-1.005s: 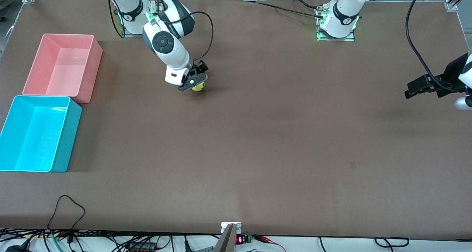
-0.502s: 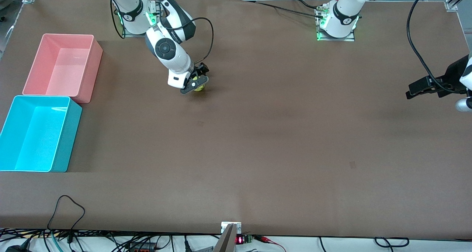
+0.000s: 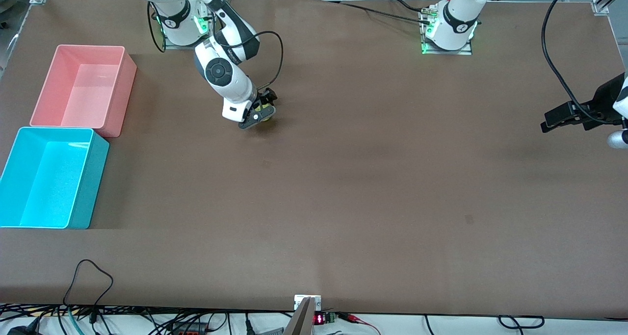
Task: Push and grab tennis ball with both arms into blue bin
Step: 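Lower the right gripper onto the tennis ball and close it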
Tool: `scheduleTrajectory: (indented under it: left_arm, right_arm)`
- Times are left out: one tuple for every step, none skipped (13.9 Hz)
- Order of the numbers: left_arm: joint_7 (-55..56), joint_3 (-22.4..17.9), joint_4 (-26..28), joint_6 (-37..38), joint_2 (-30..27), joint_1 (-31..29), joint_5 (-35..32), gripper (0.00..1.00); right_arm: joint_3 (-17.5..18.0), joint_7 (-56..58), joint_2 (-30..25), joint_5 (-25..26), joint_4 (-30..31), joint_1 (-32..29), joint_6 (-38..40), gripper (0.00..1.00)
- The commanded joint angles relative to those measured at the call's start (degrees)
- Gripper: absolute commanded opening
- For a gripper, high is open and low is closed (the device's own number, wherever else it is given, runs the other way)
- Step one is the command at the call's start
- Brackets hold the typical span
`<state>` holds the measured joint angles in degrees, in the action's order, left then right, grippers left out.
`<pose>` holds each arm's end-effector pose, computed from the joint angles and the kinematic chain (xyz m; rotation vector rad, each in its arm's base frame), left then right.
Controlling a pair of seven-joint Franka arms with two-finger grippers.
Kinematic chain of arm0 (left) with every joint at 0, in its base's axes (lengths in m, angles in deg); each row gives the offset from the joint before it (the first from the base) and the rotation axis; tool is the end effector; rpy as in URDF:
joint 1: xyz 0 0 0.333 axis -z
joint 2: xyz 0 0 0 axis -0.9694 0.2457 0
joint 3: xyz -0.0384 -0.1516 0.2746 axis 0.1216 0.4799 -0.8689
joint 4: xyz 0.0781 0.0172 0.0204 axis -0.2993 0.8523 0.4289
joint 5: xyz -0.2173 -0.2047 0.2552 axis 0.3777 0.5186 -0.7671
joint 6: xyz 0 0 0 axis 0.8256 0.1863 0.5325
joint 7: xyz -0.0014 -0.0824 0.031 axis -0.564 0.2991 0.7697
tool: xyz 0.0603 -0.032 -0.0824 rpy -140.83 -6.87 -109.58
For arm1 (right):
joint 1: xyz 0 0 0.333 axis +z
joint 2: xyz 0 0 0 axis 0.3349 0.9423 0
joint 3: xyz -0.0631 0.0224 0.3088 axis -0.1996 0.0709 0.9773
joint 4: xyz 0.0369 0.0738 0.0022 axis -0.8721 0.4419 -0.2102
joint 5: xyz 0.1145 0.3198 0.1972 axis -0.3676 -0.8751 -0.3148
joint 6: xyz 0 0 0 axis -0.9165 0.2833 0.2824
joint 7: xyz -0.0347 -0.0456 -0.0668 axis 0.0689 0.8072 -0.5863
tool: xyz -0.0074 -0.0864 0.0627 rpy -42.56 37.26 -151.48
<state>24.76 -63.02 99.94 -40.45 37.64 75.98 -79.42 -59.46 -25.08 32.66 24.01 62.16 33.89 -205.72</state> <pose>0.5962 0.0221 0.5945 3.1014 0.1329 -0.0503 0.3933 0.3131 0.1841 -2.9006 -0.7107 0.2272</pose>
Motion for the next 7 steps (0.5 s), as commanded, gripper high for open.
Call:
scheduleTrajectory:
  left_arm:
    - [-0.2, -0.5, 0.6, -0.4, -1.0, -0.1, 0.2, 1.00]
    - [-0.2, -0.5, 0.6, -0.4, -0.8, 0.0, 0.2, 1.00]
    - [-0.2, -0.5, 0.6, -0.5, -0.7, 0.0, 0.2, 1.00]
    - [-0.2, -0.5, 0.5, -0.6, -0.6, 0.0, 0.3, 1.00]
    - [-0.2, -0.5, 0.4, -0.6, -0.6, 0.0, 0.2, 1.00]
    - [-0.2, -0.6, 0.4, -0.5, -0.7, -0.1, 0.3, 1.00]
    - [-0.2, -0.7, 0.4, -0.4, -0.7, -0.1, 0.3, 1.00]
  right_arm:
    - [-0.2, 0.7, 0.9, 0.3, -0.2, 0.3, -1.7, 1.00]
    - [-0.2, 0.6, 0.9, 0.3, -0.3, 0.3, -1.8, 1.00]
    - [-0.3, 0.3, 0.9, 0.3, -0.3, 0.3, -1.8, 1.00]
    - [-0.3, 0.1, 1.0, 0.3, -0.3, 0.3, -1.8, 1.00]
    - [-0.3, 0.0, 0.9, 0.3, -0.3, 0.4, -1.8, 1.00]
    - [-0.3, 0.0, 1.0, 0.3, -0.3, 0.6, -1.8, 1.00]
    - [-0.3, 0.0, 1.0, 0.3, -0.3, 0.6, -1.9, 1.00]
